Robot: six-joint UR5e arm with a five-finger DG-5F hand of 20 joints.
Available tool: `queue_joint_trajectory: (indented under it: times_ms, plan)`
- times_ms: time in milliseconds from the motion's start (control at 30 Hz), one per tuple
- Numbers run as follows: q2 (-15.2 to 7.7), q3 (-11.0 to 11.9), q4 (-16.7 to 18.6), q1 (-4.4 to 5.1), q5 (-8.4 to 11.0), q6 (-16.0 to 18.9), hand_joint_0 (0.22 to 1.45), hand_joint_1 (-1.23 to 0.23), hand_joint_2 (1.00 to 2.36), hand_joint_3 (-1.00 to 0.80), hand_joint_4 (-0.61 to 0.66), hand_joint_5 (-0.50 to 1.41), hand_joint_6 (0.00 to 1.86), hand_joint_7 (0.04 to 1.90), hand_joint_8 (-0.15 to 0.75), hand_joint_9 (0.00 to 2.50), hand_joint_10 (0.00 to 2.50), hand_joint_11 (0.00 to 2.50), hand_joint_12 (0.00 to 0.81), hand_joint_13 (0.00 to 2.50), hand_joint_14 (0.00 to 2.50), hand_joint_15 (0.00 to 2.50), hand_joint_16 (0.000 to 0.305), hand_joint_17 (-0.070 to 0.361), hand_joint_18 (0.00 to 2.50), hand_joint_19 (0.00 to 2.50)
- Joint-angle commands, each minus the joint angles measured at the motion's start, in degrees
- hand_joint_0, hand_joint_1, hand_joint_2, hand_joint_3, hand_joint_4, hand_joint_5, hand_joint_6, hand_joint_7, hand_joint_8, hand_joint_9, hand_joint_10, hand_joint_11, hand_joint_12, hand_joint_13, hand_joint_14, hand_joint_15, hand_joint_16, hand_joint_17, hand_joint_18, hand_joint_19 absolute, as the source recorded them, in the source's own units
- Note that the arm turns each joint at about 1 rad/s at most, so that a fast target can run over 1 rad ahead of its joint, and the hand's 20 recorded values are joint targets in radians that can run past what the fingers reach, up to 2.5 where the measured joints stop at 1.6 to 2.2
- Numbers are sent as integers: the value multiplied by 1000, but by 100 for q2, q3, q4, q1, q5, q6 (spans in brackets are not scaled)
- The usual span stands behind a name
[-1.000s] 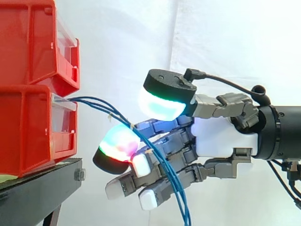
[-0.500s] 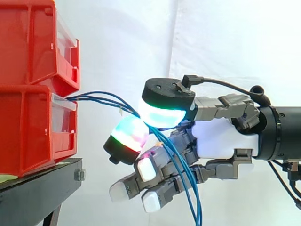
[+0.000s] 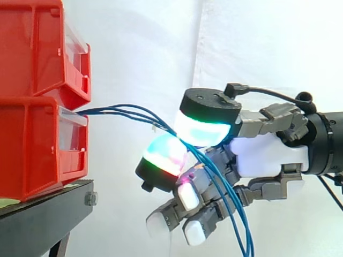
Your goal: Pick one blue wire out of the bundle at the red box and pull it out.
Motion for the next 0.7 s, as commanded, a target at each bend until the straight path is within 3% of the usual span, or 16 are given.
queue_joint_trajectory:
  times_ms: [0, 300, 533, 667]
  plan:
    - [50, 0, -169, 1, -53, -16, 641, -714, 1000, -493, 172, -187, 925, 1071, 354, 869, 15, 510, 434, 654, 10, 278, 54, 122, 714, 426]
    - [94, 0, -371, -8, -141, -16, 565, -437, 1000, -500, 198, -161, 911, 1083, 364, 899, 13, 505, 439, 652, 10, 284, 54, 123, 692, 443]
    - [129, 0, -424, -17, -141, -25, 542, -589, 1004, -446, 223, -168, 911, 1105, 373, 901, 13, 518, 447, 657, 11, 295, 56, 125, 696, 449]
    - [129, 0, -424, -25, -141, -25, 504, -624, 1000, -500, 230, -174, 916, 1086, 380, 896, 14, 524, 458, 659, 12, 295, 59, 132, 710, 448]
